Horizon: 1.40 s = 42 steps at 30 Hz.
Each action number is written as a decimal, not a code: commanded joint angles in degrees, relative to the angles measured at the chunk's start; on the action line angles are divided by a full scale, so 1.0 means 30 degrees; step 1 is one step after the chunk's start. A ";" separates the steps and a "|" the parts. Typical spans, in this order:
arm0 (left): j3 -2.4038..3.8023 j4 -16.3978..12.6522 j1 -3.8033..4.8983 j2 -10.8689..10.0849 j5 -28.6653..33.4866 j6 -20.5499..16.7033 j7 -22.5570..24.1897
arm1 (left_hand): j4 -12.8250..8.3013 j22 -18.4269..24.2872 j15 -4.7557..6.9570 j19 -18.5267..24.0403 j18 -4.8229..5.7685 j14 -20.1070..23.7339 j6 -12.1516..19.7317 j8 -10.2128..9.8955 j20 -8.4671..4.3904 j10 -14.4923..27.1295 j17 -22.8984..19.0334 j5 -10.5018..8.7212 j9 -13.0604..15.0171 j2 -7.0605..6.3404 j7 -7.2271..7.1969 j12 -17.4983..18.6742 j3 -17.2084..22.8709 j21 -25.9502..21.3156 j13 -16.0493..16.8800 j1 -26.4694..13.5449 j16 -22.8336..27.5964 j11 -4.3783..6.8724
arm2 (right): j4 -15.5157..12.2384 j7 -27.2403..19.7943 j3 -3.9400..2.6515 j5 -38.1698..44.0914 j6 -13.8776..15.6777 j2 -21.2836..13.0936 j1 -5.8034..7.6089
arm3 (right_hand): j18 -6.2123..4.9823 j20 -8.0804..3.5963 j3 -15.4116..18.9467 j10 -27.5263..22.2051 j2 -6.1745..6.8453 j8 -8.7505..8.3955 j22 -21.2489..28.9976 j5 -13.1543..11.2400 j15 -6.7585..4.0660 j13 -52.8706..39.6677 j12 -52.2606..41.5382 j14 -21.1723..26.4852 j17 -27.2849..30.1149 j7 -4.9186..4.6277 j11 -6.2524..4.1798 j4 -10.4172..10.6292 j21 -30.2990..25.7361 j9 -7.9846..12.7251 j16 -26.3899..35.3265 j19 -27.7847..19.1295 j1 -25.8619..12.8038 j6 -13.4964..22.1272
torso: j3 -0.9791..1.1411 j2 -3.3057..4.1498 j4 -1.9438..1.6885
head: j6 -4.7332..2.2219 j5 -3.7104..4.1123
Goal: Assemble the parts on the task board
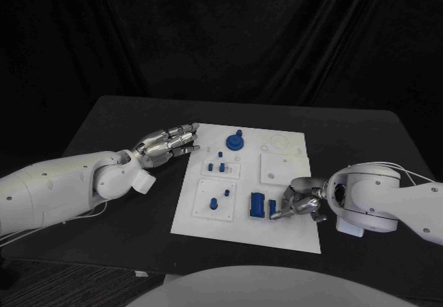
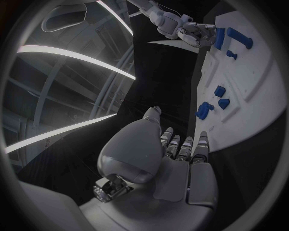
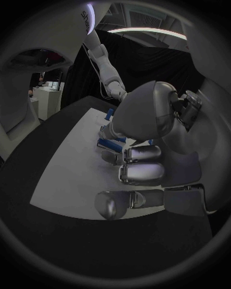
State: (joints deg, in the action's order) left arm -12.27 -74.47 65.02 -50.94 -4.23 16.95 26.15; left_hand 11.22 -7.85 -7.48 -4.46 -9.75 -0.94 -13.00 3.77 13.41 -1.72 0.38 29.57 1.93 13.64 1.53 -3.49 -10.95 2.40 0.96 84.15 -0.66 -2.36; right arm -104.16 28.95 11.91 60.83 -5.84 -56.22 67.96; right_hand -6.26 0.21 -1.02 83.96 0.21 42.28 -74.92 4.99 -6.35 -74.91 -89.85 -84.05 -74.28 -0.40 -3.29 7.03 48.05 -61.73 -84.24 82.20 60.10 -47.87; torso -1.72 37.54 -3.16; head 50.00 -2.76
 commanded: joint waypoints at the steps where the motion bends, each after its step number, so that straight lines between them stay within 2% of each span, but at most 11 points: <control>1: 0.0017 -0.0021 -0.0037 0.0001 0.0079 0.0260 0.0166 | -0.0148 0.0030 -0.0133 -0.0142 -0.0054 0.0011 -0.0007 0.0070 0.0049 -0.0018 0.0025 0.0081 0.0026 0.0121 0.0079 -0.0072 -0.0015 0.0086 0.0014 0.0047 -0.0109 -0.0126 | -0.0009 0.0094 0.0006 0.0473 -0.0643 0.0012 -0.0134 | -0.0302 -0.0195 0.0162 0.2012 0.0041 0.0150 -0.1788 -0.0214 -0.0179 -0.5031 -0.0050 -0.1089 0.0037 0.0052 -0.0121 0.0035 -0.0109 -0.0172 0.0076 -0.0010 0.0168 0.0165 | -0.0001 0.0004 0.0000 | 0.0000 -0.0040; 5: 0.0017 -0.0009 -0.0045 0.0009 0.0079 0.0273 0.0150 | -0.0148 0.0030 -0.0133 -0.0142 -0.0054 0.0011 -0.0007 0.0070 0.0049 -0.0018 0.0025 0.0081 0.0026 0.0121 0.0079 -0.0072 -0.0015 0.0086 0.0014 0.0047 -0.0109 -0.0126 | 0.0032 0.0068 0.0006 0.0481 -0.0691 0.0051 -0.0226 | -0.0307 -0.0210 0.0368 0.2012 0.0082 0.0223 -0.1778 -0.0512 -0.0192 -0.5031 -0.0050 -0.1078 0.0095 0.0066 -0.0135 0.0177 -0.0162 -0.0378 0.0105 -0.0013 0.0084 0.0226 | 0.0000 0.0005 -0.0004 | 0.0000 -0.0033; 14: 0.0017 0.0012 -0.0072 0.0018 0.0079 0.0299 0.0126 | -0.0148 0.0030 -0.0133 -0.0142 -0.0054 0.0011 -0.0007 0.0070 0.0049 -0.0018 0.0025 0.0081 0.0026 0.0121 0.0079 -0.0072 -0.0015 0.0086 0.0014 0.0047 -0.0109 -0.0126 | 0.0141 0.0062 0.0006 0.0487 -0.0542 0.0135 -0.0293 | -0.0319 -0.0213 0.0408 0.2012 0.0065 0.0232 -0.1760 -0.0538 -0.0193 -0.5031 -0.0050 -0.1068 0.0152 0.0070 -0.0139 0.0222 -0.0242 -0.0419 0.0130 -0.0026 0.0061 0.0237 | 0.0002 0.0002 0.0000 | 0.0000 -0.0040; 20: 0.0017 0.0048 -0.0084 0.0032 0.0079 0.0302 0.0104 | -0.0148 0.0030 -0.0133 -0.0142 -0.0054 0.0011 -0.0007 0.0070 0.0049 -0.0018 0.0025 0.0081 0.0026 0.0121 0.0079 -0.0072 -0.0015 0.0086 0.0014 0.0047 -0.0109 -0.0126 | 0.0209 0.0049 0.0006 0.0487 -0.0377 0.0140 -0.0301 | -0.0331 -0.0219 0.0405 0.2012 -0.0182 0.0207 -0.1737 -0.0418 -0.0201 -0.5031 -0.0050 -0.1055 0.0216 0.0078 -0.0146 0.0350 -0.0338 -0.0491 0.0162 -0.0041 0.0057 0.0277 | -0.0002 0.0004 -0.0001 | 0.0000 -0.0041; 27: 0.0017 0.0068 -0.0095 0.0029 0.0079 0.0285 0.0035 | -0.0216 0.0039 -0.0130 -0.0148 -0.0054 0.0013 0.0017 0.0067 0.0052 -0.0024 0.0025 0.0119 0.0022 0.0125 0.0044 -0.0091 0.0023 0.0089 0.0017 0.0069 -0.0110 -0.0180 | 0.0303 -0.0093 0.0005 0.0102 0.0076 0.0127 -0.0302 | -0.0346 -0.0228 0.0489 0.2012 -0.0710 0.0030 -0.1705 0.0169 -0.0204 -0.5031 -0.0050 -0.1047 0.0290 0.0067 -0.0142 0.0743 -0.0497 -0.0582 0.0206 -0.0052 -0.0072 0.0393 | -0.0001 0.0004 -0.0001 | 0.0000 -0.0021; 39: 0.0017 0.0083 -0.0116 0.0028 0.0079 0.0294 -0.0047 | -0.0220 0.0037 -0.0130 -0.0150 -0.0054 0.0009 0.0019 0.0067 0.0052 -0.0020 0.0027 0.0120 0.0021 0.0128 0.0039 -0.0084 0.0027 0.0090 0.0015 0.0069 -0.0114 -0.0185 | 0.0357 -0.0254 0.0003 -0.0244 0.0286 0.0071 -0.0298 | -0.0354 -0.0225 0.0512 0.2012 -0.0913 -0.0160 -0.1690 0.0498 -0.0199 -0.5031 -0.0050 -0.1043 0.0322 0.0055 -0.0133 0.0858 -0.0587 -0.0535 0.0225 -0.0062 -0.0026 0.0454 | 0.0001 0.0003 -0.0004 | 0.0000 0.0028; 41: 0.0017 0.0085 -0.0120 0.0034 0.0079 0.0301 -0.0057 | -0.0227 0.0036 -0.0131 -0.0153 -0.0054 0.0010 0.0042 0.0060 0.0053 -0.0022 0.0026 0.0117 0.0018 0.0132 0.0019 -0.0089 0.0033 0.0092 0.0016 0.0065 -0.0114 -0.0199 | 0.0341 -0.0354 0.0002 -0.0318 0.0398 0.0035 -0.0296 | -0.0359 -0.0220 0.0429 0.2012 -0.1039 -0.0338 -0.1684 0.0790 -0.0188 -0.5031 -0.0050 -0.1047 0.0313 0.0038 -0.0117 0.0746 -0.0638 -0.0452 0.0225 -0.0071 0.0276 0.0495 | 0.0001 0.0003 0.0001 | 0.0000 0.0013; 42: 0.0017 0.0085 -0.0121 0.0035 0.0079 0.0302 -0.0062 | -0.0227 0.0036 -0.0131 -0.0153 -0.0054 0.0010 0.0042 0.0060 0.0053 -0.0022 0.0026 0.0117 0.0018 0.0132 0.0019 -0.0089 0.0033 0.0092 0.0016 0.0065 -0.0114 -0.0199 | 0.0322 -0.0431 0.0002 -0.0347 0.0471 0.0008 -0.0295 | -0.0360 -0.0215 0.0305 0.2012 -0.1161 -0.0483 -0.1683 0.1300 -0.0181 -0.5031 -0.0050 -0.1050 0.0309 0.0023 -0.0114 0.0582 -0.0668 -0.0380 0.0226 -0.0078 0.0622 0.0504 | 0.0001 0.0004 -0.0003 | 0.0000 -0.0001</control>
State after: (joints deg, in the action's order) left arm -12.27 -74.16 64.76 -50.92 -4.23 17.09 25.60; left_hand 10.81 -7.78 -7.48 -4.67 -9.74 -0.94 -13.00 3.77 13.61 -1.89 0.38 29.57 1.93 13.64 1.53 -3.49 -10.88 2.40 0.95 84.15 -0.66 -2.52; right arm -103.12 28.53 11.92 60.52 -5.74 -56.05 67.22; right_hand -6.26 0.01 0.20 84.05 -3.33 41.03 -74.91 8.36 -6.50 -74.94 -89.85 -83.88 -73.36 -0.40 -3.38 8.90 46.24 -62.99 -83.65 81.99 61.44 -46.67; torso -1.71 37.55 -3.17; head 50.00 -2.69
